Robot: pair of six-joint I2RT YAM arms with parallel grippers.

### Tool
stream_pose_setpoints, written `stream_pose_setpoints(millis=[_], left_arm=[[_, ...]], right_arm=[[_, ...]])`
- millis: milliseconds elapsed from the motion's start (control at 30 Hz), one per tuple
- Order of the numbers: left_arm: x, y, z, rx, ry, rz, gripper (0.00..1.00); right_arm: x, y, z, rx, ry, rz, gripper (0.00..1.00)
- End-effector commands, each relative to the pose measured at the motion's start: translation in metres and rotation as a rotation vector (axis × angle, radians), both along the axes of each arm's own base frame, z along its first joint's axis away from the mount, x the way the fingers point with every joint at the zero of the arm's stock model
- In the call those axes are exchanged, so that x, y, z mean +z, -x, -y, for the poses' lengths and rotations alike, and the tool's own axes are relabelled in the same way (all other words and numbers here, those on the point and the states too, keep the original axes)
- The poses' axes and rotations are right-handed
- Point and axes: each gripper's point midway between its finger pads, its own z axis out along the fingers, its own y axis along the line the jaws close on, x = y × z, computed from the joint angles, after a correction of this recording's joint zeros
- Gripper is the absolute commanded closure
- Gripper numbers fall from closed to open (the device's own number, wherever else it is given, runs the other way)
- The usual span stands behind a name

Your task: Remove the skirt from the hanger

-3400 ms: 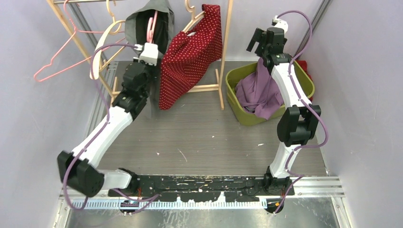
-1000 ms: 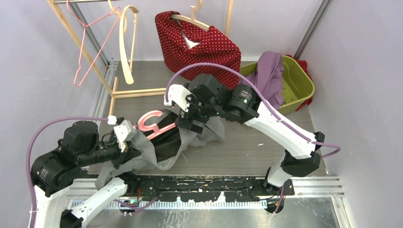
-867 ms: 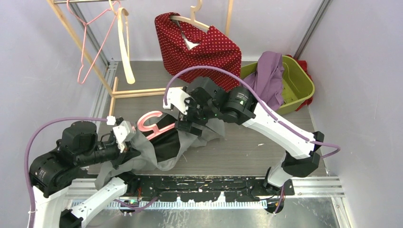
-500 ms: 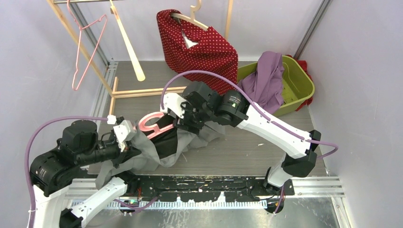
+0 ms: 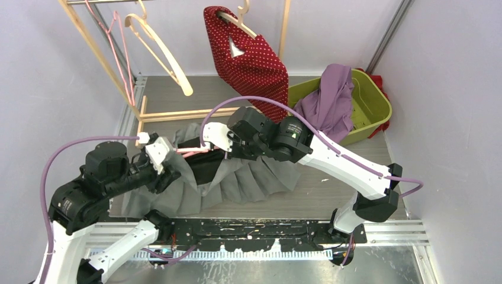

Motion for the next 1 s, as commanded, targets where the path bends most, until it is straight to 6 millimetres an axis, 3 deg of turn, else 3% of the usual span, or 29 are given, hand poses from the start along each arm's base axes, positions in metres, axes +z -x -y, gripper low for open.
stream_pose_setpoints(millis=[0, 133, 333, 567, 733, 867, 967], left_arm=[[0.035, -0.015, 0.006, 0.027, 0.092, 0.138, 0.39], [0.072, -0.013, 0.005, 0.027, 0.169, 0.251, 0.28], [0.105, -0.010, -0.001, 0.041, 0.256, 0.417, 0.26], [0.143, 0.008, 0.006, -0.015, 0.380, 0.468, 0.26], [0.150, 0.016, 0.006, -0.048, 0.393, 0.503, 0.27], [0.141, 0.033, 0.036, -0.224, 0.436, 0.373, 0.32], [0.121, 0.029, 0.059, -0.300, 0.473, 0.262, 0.35]], right_arm=[[0.057, -0.045, 0.009, -0.211, -0.142, 0.207, 1.00], [0.054, -0.045, 0.010, -0.199, -0.104, 0.206, 1.00], [0.058, -0.045, 0.011, -0.184, -0.094, 0.210, 1.00], [0.054, -0.050, 0.006, -0.189, -0.069, 0.223, 1.00], [0.054, -0.050, 0.007, -0.187, -0.069, 0.226, 1.00], [0.062, -0.051, 0.008, -0.191, -0.082, 0.237, 1.00], [0.064, -0.049, 0.007, -0.187, -0.096, 0.229, 1.00]])
